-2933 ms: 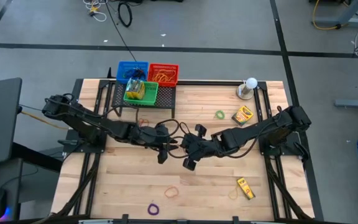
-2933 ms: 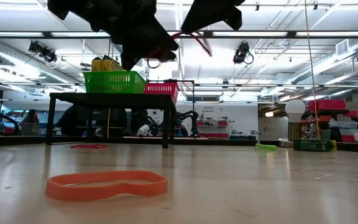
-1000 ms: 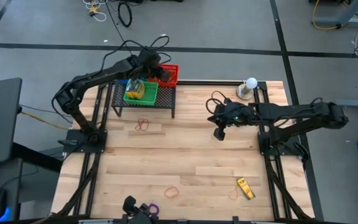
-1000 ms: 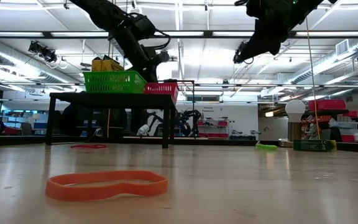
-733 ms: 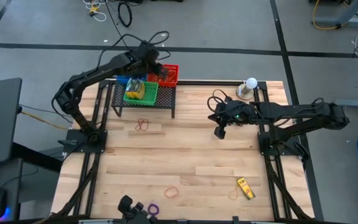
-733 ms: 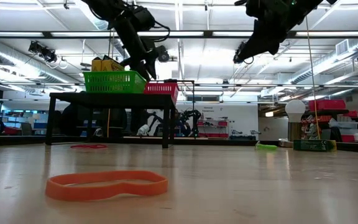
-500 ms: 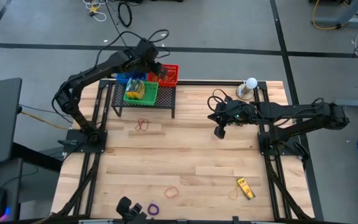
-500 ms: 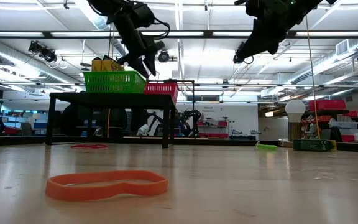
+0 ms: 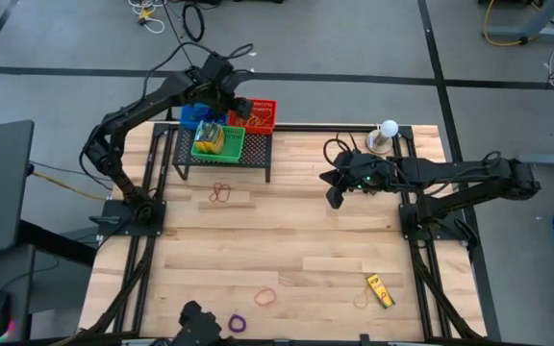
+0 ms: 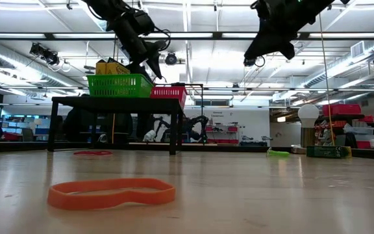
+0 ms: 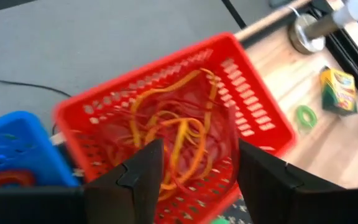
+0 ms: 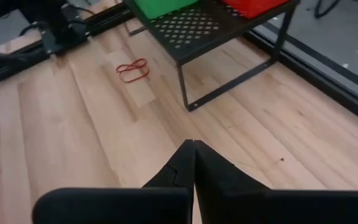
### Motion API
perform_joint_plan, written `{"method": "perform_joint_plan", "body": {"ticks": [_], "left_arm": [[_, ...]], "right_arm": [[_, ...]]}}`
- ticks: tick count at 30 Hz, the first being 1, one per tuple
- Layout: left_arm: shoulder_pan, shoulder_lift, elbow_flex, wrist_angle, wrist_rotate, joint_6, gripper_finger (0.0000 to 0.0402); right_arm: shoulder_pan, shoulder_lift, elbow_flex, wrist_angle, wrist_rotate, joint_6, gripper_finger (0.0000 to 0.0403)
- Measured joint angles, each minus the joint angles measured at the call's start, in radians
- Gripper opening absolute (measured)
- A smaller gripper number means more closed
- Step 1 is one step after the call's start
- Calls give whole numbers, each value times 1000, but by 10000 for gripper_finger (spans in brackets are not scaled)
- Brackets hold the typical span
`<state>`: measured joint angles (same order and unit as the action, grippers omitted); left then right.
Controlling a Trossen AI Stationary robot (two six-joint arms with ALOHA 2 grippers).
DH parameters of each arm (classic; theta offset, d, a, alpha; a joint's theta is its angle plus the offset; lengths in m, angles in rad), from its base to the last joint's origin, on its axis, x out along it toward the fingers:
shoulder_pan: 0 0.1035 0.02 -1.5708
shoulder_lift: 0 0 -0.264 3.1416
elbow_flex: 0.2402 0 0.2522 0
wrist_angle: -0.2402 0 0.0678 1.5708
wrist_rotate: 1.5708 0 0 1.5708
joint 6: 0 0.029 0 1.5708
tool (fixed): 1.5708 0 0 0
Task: Pick & Place Office Desk Supplies
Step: Put the red rubber band into the red bin
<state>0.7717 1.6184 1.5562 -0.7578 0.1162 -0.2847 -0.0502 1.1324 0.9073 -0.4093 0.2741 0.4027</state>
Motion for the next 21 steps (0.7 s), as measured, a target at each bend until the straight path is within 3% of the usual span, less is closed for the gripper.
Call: {"method": "perform_joint_plan", "body": {"ticks": [4,12,21], "left_arm": [[30,0,0,4,9,-6,211],[95,0,0,3,145,-86,237],[151,0,0,41,390,-170,232]], "right_arm": [[0,0,0,-3,37,63,8],[0,0,0,-3,43,169,8],[0,0,0,-3,42,222,8]]}}
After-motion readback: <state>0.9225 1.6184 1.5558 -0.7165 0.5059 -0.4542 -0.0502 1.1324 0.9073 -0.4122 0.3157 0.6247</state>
